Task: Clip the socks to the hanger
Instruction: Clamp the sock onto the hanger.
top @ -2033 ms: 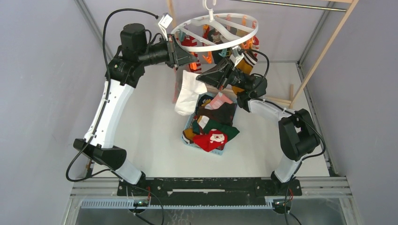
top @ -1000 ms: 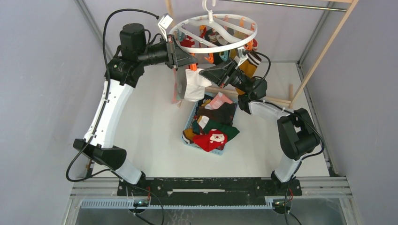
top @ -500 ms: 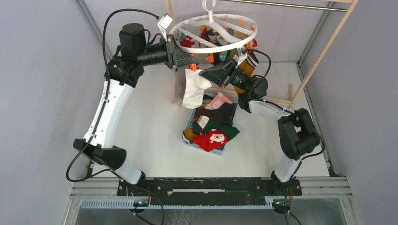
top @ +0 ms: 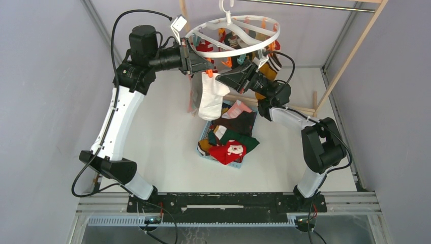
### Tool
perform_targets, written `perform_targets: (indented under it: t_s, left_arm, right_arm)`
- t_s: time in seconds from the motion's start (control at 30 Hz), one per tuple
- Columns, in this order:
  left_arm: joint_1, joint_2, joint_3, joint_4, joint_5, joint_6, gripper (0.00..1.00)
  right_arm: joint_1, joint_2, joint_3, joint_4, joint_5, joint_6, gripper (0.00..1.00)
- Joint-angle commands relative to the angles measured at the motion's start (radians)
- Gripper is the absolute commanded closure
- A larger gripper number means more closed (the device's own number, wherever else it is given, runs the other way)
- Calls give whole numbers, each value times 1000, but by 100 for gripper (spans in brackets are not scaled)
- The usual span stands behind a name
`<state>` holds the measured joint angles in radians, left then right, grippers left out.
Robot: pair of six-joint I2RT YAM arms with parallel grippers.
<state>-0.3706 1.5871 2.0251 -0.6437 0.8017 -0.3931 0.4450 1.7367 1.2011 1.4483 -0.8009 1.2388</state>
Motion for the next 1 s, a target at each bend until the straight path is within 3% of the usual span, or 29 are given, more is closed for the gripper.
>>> perform_targets:
  t_s: [0.0,0.6,0.73,0.83,0.97]
  left_arm:
    - [-1,-47,-8,22,77,-5,100]
    - [0,-51,-9,22,68,-6,97]
    - [2,-52,-11,23,62,-9,75]
    - [3,-53,-18,28,60,-14,54]
    - [5,-62,-31,32,58,-13,40]
  right_arm:
    - [8,-8,42,69,57,3,100]
    - [34,-11,21,68,157,-29,100]
    - [37,-10,20,67,158,-29,100]
    - [37,-15,20,68,158,-28,100]
    - [33,-17,20,67,163,-19,100]
